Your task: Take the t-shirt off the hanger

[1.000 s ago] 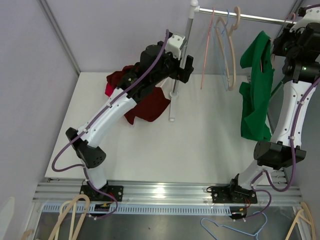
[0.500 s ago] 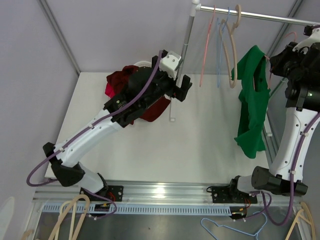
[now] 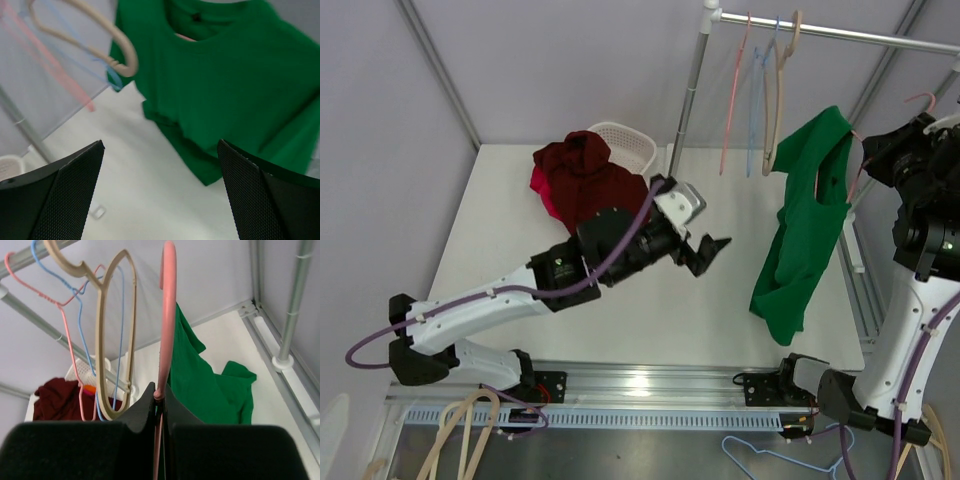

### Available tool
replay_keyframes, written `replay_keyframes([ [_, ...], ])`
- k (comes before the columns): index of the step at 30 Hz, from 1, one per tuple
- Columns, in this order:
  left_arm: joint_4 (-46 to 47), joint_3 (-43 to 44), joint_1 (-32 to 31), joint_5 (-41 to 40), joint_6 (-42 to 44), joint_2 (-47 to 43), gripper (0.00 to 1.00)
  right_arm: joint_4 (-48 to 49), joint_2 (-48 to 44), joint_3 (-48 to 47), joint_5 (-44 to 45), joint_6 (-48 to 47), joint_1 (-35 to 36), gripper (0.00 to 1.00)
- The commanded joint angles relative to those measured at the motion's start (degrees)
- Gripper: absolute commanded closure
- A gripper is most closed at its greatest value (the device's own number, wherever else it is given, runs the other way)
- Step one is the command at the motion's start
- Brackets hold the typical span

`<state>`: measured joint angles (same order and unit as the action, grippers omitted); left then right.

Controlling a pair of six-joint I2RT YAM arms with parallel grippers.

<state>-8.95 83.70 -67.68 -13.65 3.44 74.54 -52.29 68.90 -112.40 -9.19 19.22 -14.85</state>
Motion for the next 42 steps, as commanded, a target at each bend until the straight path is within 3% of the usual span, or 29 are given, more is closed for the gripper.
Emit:
replay_keyframes([
  [1,10.58,-3.52,-6.57,-1.28,6.3,1.39,0.0,0.97,-3.6,0.78,8.56,6.78,0.53,1.0],
  [4,18.93,-7.84,-13.86,-2.0,12.45,2.01,0.0,-0.87,-2.9,-0.45,12.96,8.72,0.88,1.0],
  [7,24.31,-13.29,-16.95,0.63,14.75,1.05,0.0,-3.16,-1.32,-2.64,16.3,10.13,1.31,1.0],
  [11,28.36,-19.79,-18.1,4.41,13.88,0.25,0.0,-4.31,0.26,-3.53,17.8,10.57,2.28,1.0],
  [16,32.67,-20.6,-18.28,6.35,14.13,2.36,0.0,-3.7,0.09,-2.74,20.17,10.92,4.74,1.0],
  [20,35.23,-17.88,-18.1,6.01,15.71,6.91,0.0,-2.47,-0.35,-2.3,20.44,10.66,6.67,1.0],
  [27,30.93,-7.24,-15.65,6.26,14.85,15.45,0.0,-1.14,-1.93,-2.47,20.18,10.05,8.0,1.0],
  [30,24.61,-0.75,-14.32,5.48,12.29,19.04,0.02,-0.97,-2.37,-2.47,19.39,10.04,8.0,1.0],
  [31,23.38,0.49,-14.23,4.69,12.2,19.76,0.07,-0.88,-2.54,-2.47,19.39,10.04,8.08,1.0],
  [33,19.95,4.44,-14.23,2.33,11.33,21.42,0.43,-0.71,-2.63,-2.47,19.91,9.96,8.08,1.0],
  [34,19.07,5.85,-14.23,1.44,10.54,21.61,0.63,-0.71,-2.46,-2.56,19.91,9.87,8.08,1.0],
  [35,17.67,6.56,-14.23,0.82,10.45,21.78,0.93,-0.62,-2.37,-2.65,19.83,9.87,8.08,1.0],
  [36,17.3,6.74,-14.23,0.21,10.53,21.61,0.99,-0.44,-2.28,-2.65,19.13,9.69,8.0,1.0],
  [42,20.45,-0.88,-18.53,-2.87,12.81,16.08,0.99,0.17,-1.14,-1.77,19.64,9.52,8.17,1.0],
])
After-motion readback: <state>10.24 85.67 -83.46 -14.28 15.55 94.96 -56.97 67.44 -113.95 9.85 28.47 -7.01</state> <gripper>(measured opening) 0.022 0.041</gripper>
